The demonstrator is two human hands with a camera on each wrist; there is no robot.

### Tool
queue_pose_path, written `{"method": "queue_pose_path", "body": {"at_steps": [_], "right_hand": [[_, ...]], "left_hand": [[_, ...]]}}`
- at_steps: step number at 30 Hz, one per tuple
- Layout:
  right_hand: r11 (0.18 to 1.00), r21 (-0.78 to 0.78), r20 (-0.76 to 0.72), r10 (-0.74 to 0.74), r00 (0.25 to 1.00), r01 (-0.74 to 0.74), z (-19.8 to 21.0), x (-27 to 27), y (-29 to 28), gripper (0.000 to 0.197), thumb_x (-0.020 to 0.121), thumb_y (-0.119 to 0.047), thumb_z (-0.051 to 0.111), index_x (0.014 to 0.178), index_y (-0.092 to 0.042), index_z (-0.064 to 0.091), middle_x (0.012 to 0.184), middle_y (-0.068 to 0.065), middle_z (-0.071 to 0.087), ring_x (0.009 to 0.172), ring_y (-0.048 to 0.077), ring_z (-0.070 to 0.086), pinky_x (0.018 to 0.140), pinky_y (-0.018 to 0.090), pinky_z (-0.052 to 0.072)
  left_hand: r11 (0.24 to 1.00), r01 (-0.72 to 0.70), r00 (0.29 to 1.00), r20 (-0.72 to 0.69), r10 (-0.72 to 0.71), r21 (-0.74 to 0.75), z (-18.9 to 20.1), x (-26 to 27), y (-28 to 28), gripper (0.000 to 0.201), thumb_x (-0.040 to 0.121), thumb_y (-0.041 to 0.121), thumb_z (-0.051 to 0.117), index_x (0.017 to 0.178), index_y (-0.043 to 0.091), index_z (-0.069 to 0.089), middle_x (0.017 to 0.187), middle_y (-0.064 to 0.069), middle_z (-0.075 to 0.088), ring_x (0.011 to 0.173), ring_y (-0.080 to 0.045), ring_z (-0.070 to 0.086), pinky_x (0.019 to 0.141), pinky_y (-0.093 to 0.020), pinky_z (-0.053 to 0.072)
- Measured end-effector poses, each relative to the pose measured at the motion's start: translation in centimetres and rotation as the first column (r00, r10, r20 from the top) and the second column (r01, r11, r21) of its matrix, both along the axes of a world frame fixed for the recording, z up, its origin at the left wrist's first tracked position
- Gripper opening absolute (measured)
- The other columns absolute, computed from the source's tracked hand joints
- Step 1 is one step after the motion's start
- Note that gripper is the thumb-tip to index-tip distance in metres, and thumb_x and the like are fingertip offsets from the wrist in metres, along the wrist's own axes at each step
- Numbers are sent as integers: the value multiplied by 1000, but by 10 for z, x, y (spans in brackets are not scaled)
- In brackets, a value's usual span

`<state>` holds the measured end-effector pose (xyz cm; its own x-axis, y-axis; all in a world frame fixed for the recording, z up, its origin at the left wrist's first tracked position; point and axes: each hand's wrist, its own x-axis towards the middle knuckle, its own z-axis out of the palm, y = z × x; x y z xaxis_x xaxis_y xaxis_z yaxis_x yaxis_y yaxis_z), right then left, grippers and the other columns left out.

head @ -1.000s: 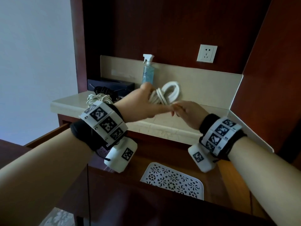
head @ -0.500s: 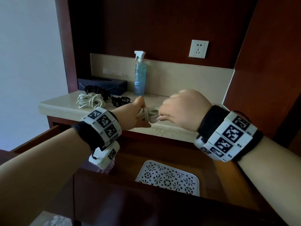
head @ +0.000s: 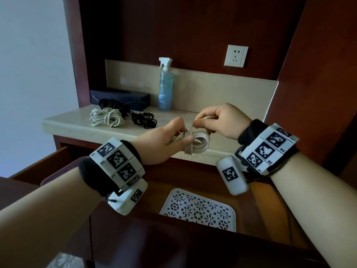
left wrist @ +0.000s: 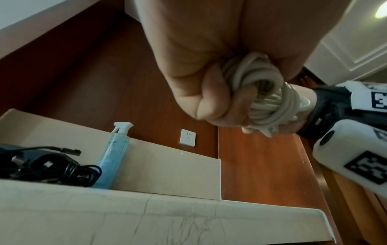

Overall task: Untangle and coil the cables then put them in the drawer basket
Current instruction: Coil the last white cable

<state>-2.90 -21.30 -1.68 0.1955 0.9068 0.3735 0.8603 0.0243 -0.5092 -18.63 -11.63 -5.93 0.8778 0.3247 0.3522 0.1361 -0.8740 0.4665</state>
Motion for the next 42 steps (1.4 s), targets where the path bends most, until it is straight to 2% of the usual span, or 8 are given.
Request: {"method": "queue_pose_path", "body": {"at_steps": [7,14,23,28,30,36,40,42], "right_hand": [[1000,27,-171,12,985,-8,-11,2,-1,12,75,-26,73,76,-16,66,68,-6,64,63,1,57,66,17,47],[987,156,-410,32,912,35,-19,-5,-2,16,69,-25,75,76,-13,66,82,14,69,79,29,65,81,48,54],[975,221,-478,88,874,23,-22,-6,-7,16,76,-11,73,76,-20,60,76,2,62,79,25,62,81,46,52],[952,293,-464,63,884,86,-22,-9,-5,44,78,-8,71,105,-24,41,72,-4,64,74,11,64,76,23,53],[954,288,-477,65,876,87,-21,-14,-6,35,80,-8,68,104,-22,46,75,-4,65,77,13,66,80,27,53],[954,295,-180,4,984,50,-26,-26,-8,23,91,-8,51,106,-20,65,71,-8,56,67,9,54,72,24,49],[932,359,133,-108,985,54,-32,-22,-6,25,92,-6,47,112,-4,63,89,16,60,78,29,55,74,40,45],[921,388,168,-109,980,36,-34,-21,-5,31,92,-7,51,122,-5,59,85,12,57,75,25,53,71,35,47]], "left_hand": [[999,36,998,44,-34,-36,-8,0,11,30,87,37,60,104,27,38,89,13,55,66,1,52,58,-9,41],[962,107,985,159,-69,-250,-14,5,8,28,82,30,65,93,35,39,95,5,61,64,1,60,59,-16,51],[972,124,952,299,-59,-202,-21,10,10,43,76,24,74,99,41,42,102,4,58,81,-3,60,74,-18,51],[970,114,922,388,-23,-214,-21,10,8,47,72,18,78,102,35,46,101,6,59,85,-1,62,78,-17,52],[958,95,907,420,29,-270,-21,10,9,56,70,16,79,109,28,41,98,5,59,79,1,62,75,-15,51],[852,160,894,439,89,-499,-19,8,6,56,66,9,78,106,22,42,96,3,63,76,5,64,71,-12,51],[543,385,844,522,119,-746,-15,7,3,40,64,18,64,101,10,49,87,-6,63,70,-9,66,67,-19,54],[499,397,850,514,118,-771,-13,7,4,37,69,19,59,102,4,51,86,-9,63,69,-10,67,65,-19,54]]}}
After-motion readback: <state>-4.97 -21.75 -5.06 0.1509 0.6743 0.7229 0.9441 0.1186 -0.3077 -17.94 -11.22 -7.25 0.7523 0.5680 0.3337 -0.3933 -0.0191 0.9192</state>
